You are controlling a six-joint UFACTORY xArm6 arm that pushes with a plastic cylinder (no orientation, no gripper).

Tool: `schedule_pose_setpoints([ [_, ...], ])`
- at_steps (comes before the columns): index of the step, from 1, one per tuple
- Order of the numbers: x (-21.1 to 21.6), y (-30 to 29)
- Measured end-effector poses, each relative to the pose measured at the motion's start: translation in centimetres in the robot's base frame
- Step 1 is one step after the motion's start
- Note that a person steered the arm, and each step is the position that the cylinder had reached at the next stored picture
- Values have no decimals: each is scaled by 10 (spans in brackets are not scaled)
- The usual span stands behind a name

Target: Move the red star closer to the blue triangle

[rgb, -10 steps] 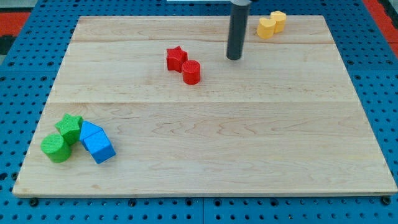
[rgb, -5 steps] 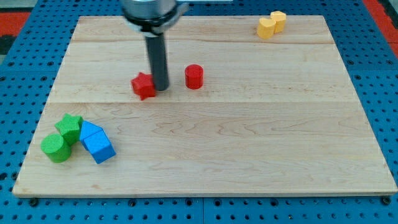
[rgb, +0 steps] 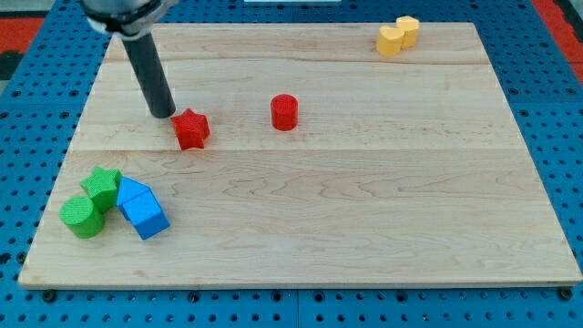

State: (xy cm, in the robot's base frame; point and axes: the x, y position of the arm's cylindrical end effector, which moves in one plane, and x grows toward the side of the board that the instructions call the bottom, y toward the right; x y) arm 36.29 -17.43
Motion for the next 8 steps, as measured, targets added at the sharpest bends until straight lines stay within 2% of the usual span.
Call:
schedule_pose_setpoints([
  [1, 9, 45],
  [2, 80, 77],
  [3, 118, 68],
  [4, 111, 81],
  [5, 73, 128],
  [6, 47, 81],
  [7, 88, 47],
  [8, 102, 24],
])
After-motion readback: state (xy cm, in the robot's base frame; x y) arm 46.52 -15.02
